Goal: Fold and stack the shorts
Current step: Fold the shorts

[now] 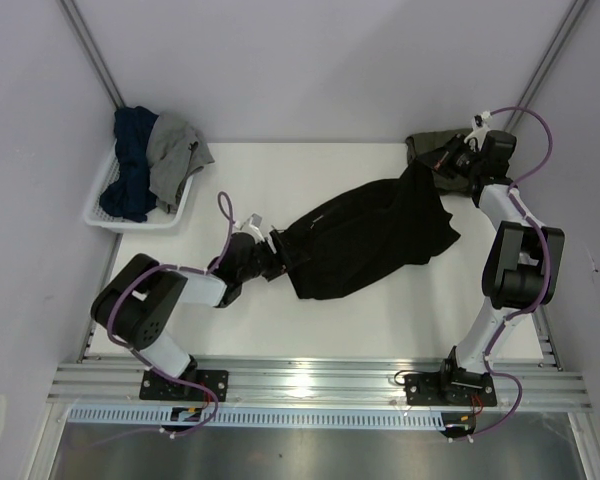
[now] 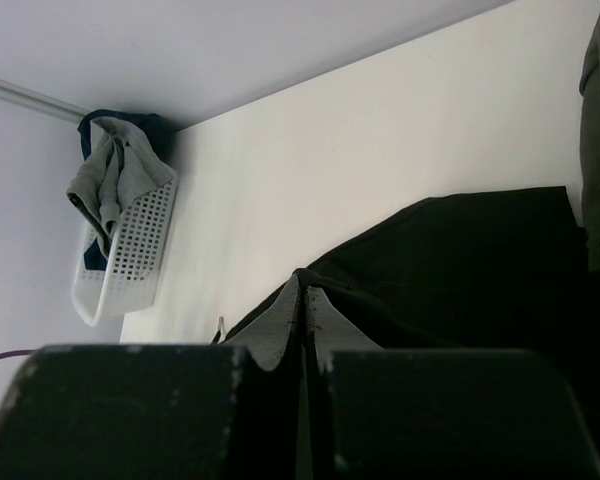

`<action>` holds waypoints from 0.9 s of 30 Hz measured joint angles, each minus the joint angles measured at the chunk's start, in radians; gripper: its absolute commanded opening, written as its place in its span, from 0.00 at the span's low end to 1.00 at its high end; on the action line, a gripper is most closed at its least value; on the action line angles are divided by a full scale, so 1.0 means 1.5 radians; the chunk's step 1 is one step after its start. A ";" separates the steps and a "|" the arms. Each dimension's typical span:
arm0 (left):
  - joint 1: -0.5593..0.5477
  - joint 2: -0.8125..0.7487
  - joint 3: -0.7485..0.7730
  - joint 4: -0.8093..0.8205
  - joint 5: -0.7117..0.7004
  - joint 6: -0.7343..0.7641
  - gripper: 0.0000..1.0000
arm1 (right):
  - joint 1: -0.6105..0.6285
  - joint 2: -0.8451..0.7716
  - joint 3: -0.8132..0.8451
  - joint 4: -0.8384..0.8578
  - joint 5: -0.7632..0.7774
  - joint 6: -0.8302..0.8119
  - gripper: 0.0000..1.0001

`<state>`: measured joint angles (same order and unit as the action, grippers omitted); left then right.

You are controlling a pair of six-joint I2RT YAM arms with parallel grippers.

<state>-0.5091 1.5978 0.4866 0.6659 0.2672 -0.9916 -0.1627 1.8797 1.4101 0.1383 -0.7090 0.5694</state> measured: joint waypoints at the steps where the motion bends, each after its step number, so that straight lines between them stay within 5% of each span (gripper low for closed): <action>1: -0.002 0.007 0.001 0.003 0.000 -0.003 0.76 | 0.000 0.001 0.001 0.001 0.000 0.000 0.00; 8: -0.020 0.049 0.010 0.025 0.003 -0.032 0.66 | 0.002 0.007 0.003 0.002 0.000 0.003 0.00; 19: -0.022 0.058 0.010 0.090 0.003 -0.068 0.34 | 0.003 0.007 0.004 0.002 -0.003 0.004 0.00; 22: -0.022 0.058 0.010 0.096 0.003 -0.068 0.33 | 0.003 0.007 0.004 0.002 -0.004 0.004 0.00; 25: -0.023 0.070 0.015 0.109 0.000 -0.069 0.52 | 0.003 0.008 0.004 0.004 -0.005 0.005 0.00; 27: -0.026 0.085 0.023 0.109 -0.006 -0.071 0.52 | 0.003 0.009 0.004 0.007 -0.005 0.005 0.00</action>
<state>-0.5476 1.7252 0.5209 0.8299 0.2577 -1.0985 -0.1581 1.8927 1.4162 0.1493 -0.7162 0.5766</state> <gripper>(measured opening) 0.513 0.003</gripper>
